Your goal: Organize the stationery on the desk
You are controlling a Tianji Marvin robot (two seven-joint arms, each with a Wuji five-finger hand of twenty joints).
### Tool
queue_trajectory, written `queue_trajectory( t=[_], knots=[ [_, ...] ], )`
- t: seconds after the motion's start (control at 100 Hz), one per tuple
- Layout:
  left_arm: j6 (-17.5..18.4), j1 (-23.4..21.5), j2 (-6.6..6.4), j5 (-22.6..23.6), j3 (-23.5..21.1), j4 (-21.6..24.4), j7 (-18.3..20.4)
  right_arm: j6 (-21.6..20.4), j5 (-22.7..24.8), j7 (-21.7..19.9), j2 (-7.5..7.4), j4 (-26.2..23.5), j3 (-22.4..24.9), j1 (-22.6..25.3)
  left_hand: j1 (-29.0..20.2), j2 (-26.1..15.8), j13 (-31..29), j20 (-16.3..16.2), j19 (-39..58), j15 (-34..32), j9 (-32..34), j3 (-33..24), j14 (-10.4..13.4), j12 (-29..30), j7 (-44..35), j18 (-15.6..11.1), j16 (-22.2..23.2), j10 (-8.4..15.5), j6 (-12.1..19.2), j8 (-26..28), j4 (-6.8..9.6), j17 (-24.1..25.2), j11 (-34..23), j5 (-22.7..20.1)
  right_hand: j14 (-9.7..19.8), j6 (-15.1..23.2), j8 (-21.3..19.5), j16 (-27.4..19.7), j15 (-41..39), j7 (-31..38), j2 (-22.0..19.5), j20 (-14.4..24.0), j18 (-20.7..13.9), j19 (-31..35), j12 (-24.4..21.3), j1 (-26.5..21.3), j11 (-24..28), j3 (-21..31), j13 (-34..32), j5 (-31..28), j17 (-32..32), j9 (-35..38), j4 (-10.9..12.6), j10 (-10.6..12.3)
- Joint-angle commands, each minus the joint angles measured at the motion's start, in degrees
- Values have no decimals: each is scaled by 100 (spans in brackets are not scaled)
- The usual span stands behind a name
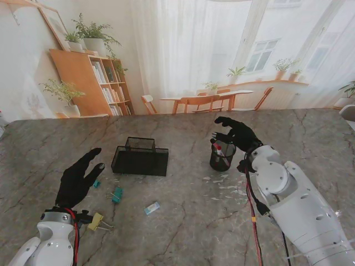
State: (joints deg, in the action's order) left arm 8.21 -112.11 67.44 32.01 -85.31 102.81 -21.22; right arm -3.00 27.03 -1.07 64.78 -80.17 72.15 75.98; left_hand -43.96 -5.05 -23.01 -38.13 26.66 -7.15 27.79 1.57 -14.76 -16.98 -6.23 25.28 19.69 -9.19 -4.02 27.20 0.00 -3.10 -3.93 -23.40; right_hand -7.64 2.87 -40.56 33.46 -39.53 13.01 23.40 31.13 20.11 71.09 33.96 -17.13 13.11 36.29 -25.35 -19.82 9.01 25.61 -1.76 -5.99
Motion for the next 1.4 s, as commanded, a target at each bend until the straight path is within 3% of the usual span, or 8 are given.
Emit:
queue_trajectory(
  t=[0.0, 0.13, 0.27, 0.4, 0.56, 0.82, 1.05, 1.39],
  knots=[
    [42, -19, 8, -25, 9, -11, 14, -195, 111, -169, -114, -227, 98, 77, -19, -331, -57, -118, 83, -73, 53, 98, 2, -38, -55, -17, 39, -9, 39, 31, -263, 51, -10, -114, 161, -20, 256, -417, 896, -335, -193, -114, -232, -661, -274, 249, -416, -141, 380, 367, -585, -353, -104, 157],
    [95, -14, 3, -28, 6, -20, 37, -582, 199, -374, -189, -621, 329, 296, -19, -327, -59, -118, 80, -73, 44, 97, 15, -37, -55, -14, 38, -16, 35, 31, -262, 54, -6, -112, 376, 70, 401, -1276, 2570, -685, -276, -964, -821, -1925, -869, 248, -929, -209, 1049, 750, -1428, -788, -106, 361],
    [147, -6, -7, -23, 14, -19, 72, -1211, 608, -493, -285, -1079, 627, 638, -28, -307, -38, -118, 79, -62, 39, 96, 12, -36, -52, -11, 32, -13, 35, 31, -264, 53, -5, -105, 536, 44, 373, -1637, 3243, -765, -419, -1660, -1422, -3143, -1189, 125, -992, -304, 1471, 821, -1504, -972, -89, 407],
    [197, 2, -26, 13, 45, 16, 134, -1523, 1036, -169, -276, -1552, 793, 1090, -45, -280, -22, -116, 71, -56, 35, 93, 22, -36, -54, -13, 27, -8, 37, 33, -264, 60, -5, -105, 454, -23, 328, -1676, 3323, -620, -428, -1631, -1414, -3278, -1181, -113, -886, -315, 1380, 502, -1487, -775, -65, 242],
    [260, 29, -71, 110, 119, 92, 282, -1624, 2011, 879, -203, -1927, 791, 1646, -56, -215, 4, -116, 64, -48, 19, 96, 31, -37, -51, -15, 23, -7, 25, 36, -263, 69, -3, -86, 349, -19, 273, -1571, 3280, -369, -277, -1351, -1213, -3052, -1071, -390, -716, -351, 1064, 154, -1332, -405, -27, 127],
    [317, 276, -252, 859, 386, 119, 681, -637, 2399, 2309, -24, -1935, 297, 2195, -38, -174, 24, -137, 90, -56, 0, 93, 67, -53, -67, -29, 29, 23, 9, 60, -254, 56, -12, -75, 205, 10, 302, -1442, 3100, -104, -69, -1114, -754, -2524, -923, -386, -551, -253, 383, -418, -896, 374, -58, 22],
    [346, 741, -483, 1395, 861, 124, 1592, -474, 2118, 2162, 2, -1786, 290, 2210, -165, 140, 85, -272, 322, -102, 13, 60, 93, -167, -137, -115, 87, -31, -112, 160, -209, 28, -96, -92, 164, -13, 283, -1260, 2942, 40, -75, -928, -602, -2207, -753, -375, -447, -247, 109, -574, -734, 672, -65, -4],
    [300, 1210, -890, 3774, 1600, 283, 2858, -608, 1882, 2062, 19, -1646, 220, 2057, -311, 729, -229, -653, 2355, -884, 471, 39, 110, -1265, -292, -749, 1155, -164, -600, 702, -204, -351, -554, -94, 157, -57, 257, -1151, 2869, 133, -109, -812, -548, -2083, -653, -376, -420, -273, 24, -693, -713, 794, -68, -33]
  ],
)
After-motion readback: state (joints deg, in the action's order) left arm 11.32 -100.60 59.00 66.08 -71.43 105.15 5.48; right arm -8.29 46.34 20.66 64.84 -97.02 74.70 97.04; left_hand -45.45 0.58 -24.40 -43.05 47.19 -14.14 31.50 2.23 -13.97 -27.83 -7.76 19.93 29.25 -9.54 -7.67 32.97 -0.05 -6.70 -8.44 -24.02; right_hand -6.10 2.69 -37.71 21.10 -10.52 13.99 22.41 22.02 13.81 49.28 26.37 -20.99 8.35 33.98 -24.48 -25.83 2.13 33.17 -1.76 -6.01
